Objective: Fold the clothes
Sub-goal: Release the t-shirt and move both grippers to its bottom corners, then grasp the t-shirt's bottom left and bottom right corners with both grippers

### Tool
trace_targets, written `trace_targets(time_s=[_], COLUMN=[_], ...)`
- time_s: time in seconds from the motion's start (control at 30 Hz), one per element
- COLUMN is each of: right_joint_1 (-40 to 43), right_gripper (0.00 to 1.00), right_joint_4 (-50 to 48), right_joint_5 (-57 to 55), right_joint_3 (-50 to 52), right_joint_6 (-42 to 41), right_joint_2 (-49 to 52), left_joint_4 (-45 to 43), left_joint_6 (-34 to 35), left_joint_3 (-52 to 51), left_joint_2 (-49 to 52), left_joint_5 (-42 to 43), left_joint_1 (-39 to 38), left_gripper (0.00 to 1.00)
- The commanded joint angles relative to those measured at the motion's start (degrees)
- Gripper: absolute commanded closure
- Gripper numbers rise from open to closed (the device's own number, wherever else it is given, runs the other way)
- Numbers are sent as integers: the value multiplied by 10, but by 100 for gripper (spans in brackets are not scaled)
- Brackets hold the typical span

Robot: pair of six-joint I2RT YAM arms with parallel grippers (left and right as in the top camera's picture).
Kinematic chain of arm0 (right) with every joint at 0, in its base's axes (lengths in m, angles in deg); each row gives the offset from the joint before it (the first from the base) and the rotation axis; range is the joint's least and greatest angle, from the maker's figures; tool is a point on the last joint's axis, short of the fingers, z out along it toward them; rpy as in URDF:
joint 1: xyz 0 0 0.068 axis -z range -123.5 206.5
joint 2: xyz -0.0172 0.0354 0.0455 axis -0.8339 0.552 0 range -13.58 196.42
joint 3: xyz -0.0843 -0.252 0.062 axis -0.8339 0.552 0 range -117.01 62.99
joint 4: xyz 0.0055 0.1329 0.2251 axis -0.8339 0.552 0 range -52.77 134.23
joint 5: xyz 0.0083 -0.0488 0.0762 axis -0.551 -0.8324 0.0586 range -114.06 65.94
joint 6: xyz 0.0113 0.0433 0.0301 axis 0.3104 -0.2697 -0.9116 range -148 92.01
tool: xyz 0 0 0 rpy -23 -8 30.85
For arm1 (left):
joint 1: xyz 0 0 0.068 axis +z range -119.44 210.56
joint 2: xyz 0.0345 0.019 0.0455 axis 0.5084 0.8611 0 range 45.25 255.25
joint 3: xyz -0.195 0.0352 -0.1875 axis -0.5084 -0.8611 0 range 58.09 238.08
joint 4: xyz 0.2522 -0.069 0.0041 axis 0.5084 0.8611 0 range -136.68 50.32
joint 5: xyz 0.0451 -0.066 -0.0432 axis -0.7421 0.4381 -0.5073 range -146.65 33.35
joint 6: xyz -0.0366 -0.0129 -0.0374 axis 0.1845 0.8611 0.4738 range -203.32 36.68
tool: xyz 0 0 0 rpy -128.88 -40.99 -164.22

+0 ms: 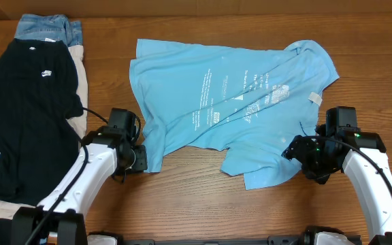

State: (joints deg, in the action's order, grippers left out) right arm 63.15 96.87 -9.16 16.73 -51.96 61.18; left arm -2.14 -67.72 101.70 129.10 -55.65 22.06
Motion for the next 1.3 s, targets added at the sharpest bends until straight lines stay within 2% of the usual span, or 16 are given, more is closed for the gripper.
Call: trace_targets(time_s=[0.0, 0.2, 0.3, 0.5, 0.7, 0.83, 1.03, 1.27], right_joint_1=[-3, -3, -3, -3, -3, -3, -6, -53], right_gripper=[22, 22, 22, 22, 22, 23, 35, 44], right_joint_4=[-2, -2, 1, 13, 20, 21, 21, 1], right_joint_5=[-13, -14, -14, -22, -29, -28, -12, -9], right_joint_3=[3, 3, 3, 3, 4, 18, 45, 70], right_joint_6=[-1, -1, -1, -1, -17, -19, -20, -39], right_joint_2=[2, 2, 2, 2, 2, 11, 23, 23], left_joint_4=[-13, -35, -43, -30, 71, 96, 90, 83], left_joint_6=[-15, -19, -19, -14, -13, -15, -14, -14], left_joint_3=[-4, -4, -4, 7, 107, 160, 174, 174], left_joint_2=[30, 76, 93, 87, 35, -2, -19, -19], left_joint_5=[-5, 18, 18, 19, 17, 16, 16, 16], left_joint_1=[2, 2, 2, 7, 41, 58, 59, 59], left_gripper=[72, 74, 96, 96, 96, 96, 96, 96])
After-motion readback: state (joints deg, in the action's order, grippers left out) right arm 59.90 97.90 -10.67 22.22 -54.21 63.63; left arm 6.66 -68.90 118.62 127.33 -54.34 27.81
